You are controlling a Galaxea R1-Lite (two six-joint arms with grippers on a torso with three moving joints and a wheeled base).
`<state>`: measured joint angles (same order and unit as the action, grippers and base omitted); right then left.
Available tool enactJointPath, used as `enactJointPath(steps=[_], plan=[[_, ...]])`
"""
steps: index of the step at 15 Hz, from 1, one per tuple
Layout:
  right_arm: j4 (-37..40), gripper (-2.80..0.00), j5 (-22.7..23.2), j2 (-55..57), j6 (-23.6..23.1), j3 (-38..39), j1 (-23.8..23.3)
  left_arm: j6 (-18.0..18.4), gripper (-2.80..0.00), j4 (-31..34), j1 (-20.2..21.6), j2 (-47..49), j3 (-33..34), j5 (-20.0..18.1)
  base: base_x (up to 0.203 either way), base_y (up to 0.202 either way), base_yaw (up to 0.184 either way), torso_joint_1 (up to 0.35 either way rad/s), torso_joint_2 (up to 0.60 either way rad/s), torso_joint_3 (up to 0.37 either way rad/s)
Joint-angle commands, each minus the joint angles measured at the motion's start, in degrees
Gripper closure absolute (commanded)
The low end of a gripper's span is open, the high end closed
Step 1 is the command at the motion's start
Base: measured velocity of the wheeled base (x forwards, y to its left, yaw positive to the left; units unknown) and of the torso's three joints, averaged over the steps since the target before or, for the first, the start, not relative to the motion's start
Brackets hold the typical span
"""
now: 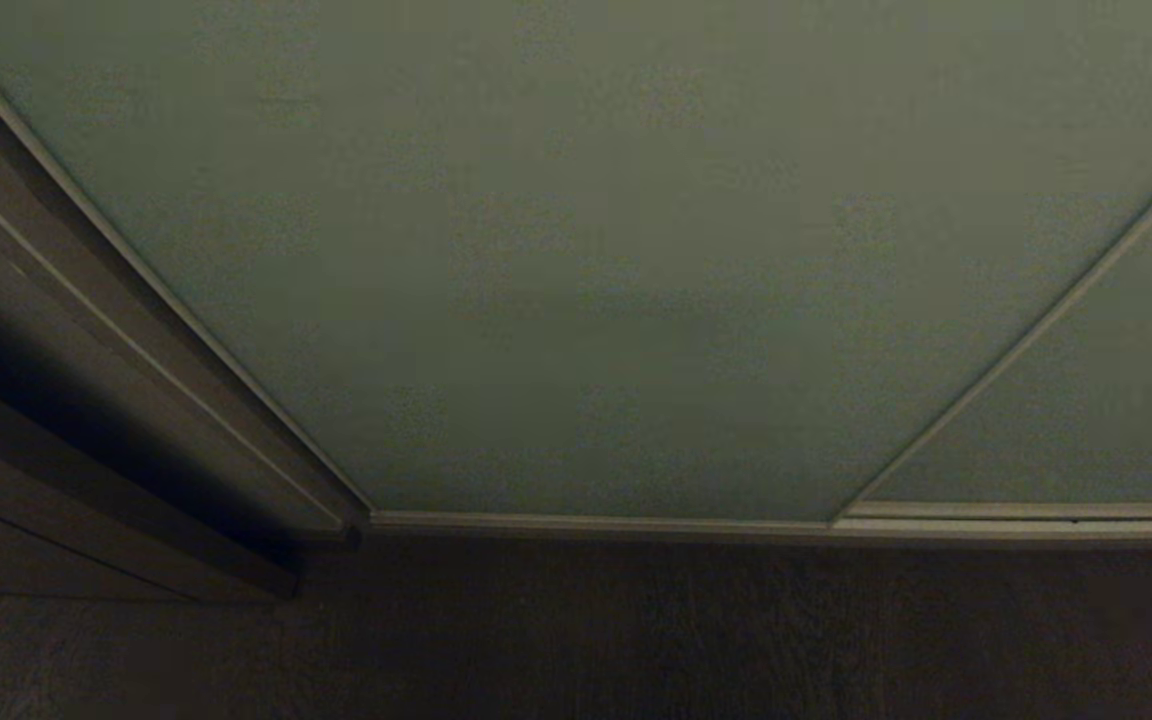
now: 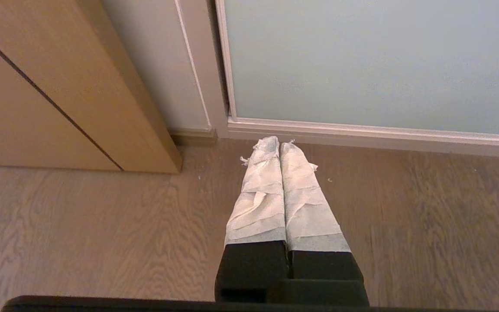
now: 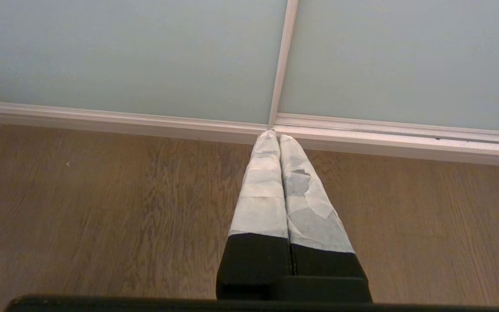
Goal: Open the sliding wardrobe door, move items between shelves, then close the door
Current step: Close the door
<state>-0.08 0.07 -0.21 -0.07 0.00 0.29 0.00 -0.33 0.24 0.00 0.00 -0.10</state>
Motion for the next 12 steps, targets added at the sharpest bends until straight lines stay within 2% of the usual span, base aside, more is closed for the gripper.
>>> enactJointPath(steps=[1, 12], plan=[[0.0, 0.00, 0.0, 0.0, 0.0, 0.0, 0.1, 0.0, 0.00, 0.0, 0.0, 0.1, 0.0, 0.0, 0.000, 0.000, 0.000, 0.000, 0.00, 0.000], [0.0, 0.00, 0.0, 0.0, 0.0, 0.0, 0.1, 0.0, 0.00, 0.0, 0.0, 0.1, 0.0, 0.0, 0.000, 0.000, 0.000, 0.000, 0.00, 0.000]])
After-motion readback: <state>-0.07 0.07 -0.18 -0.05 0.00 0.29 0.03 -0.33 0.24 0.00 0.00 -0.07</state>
